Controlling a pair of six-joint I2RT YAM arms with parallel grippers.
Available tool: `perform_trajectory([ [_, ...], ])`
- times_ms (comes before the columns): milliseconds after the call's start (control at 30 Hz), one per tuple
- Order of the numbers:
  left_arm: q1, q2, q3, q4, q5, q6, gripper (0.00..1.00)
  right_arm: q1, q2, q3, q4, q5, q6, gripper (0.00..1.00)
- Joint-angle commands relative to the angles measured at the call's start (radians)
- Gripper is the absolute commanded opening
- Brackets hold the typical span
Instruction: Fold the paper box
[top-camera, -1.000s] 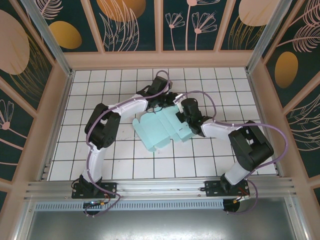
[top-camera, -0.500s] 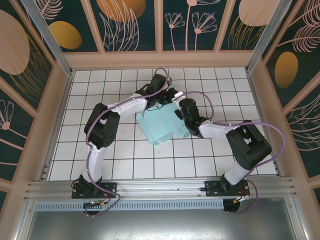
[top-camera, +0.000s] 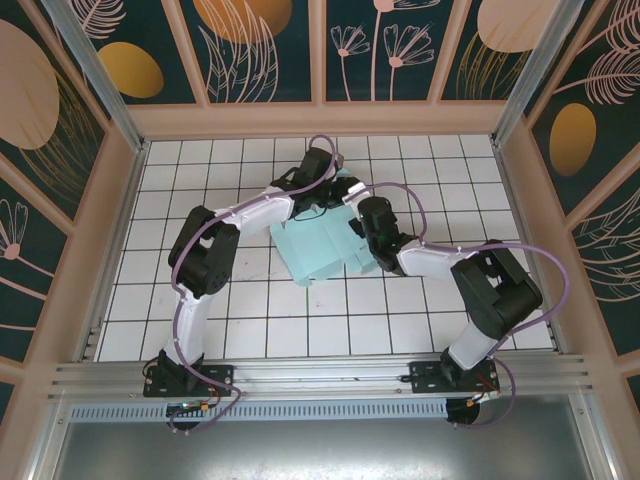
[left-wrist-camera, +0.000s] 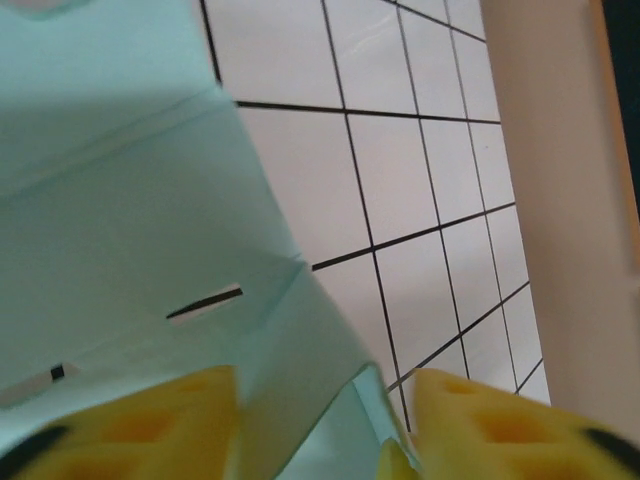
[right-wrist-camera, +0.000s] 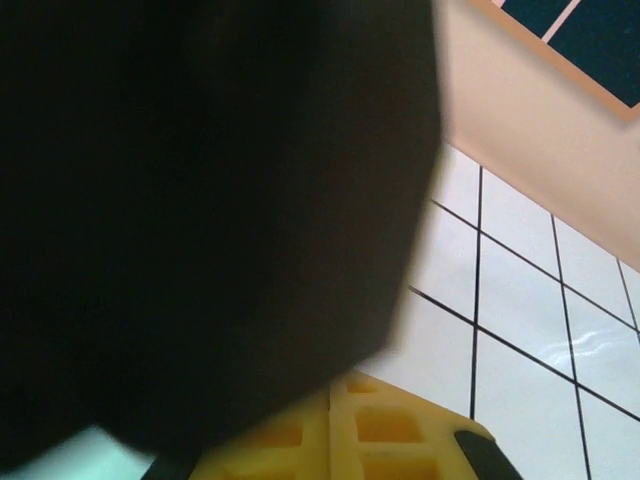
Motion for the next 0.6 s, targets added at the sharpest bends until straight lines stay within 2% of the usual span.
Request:
perform_trajectory([
  [0, -0.029, -0.056, 0.012, -0.045, -0.041, 0.051, 0.67, 0.006, -0.013, -0.008, -0.018, -0.066, -0.02, 0.0],
  [100, -0.023, -0.11, -0.003, -0.081, -0.124, 0.1, 0.83, -0.041, -0.052, -0.029, -0.043, -0.184, 0.038, 0.0],
  [200, -0.001, -0.146, -0.014, -0.115, -0.195, 0.133, 0.98, -0.107, -0.078, -0.033, -0.096, -0.377, 0.107, 0.0],
  [300, 0.041, -0.186, -0.045, -0.105, -0.232, 0.15, 0.99, -0.164, -0.082, -0.021, -0.154, -0.491, 0.159, 0.0],
  [367, 0.063, -0.218, -0.071, -0.071, -0.231, 0.179, 0.99, -0.186, -0.084, -0.019, -0.179, -0.518, 0.18, 0.0],
  [567, 0.091, -0.316, -0.17, 0.027, -0.326, 0.328, 0.99, -0.255, -0.039, 0.043, -0.352, -0.584, 0.271, 0.0],
])
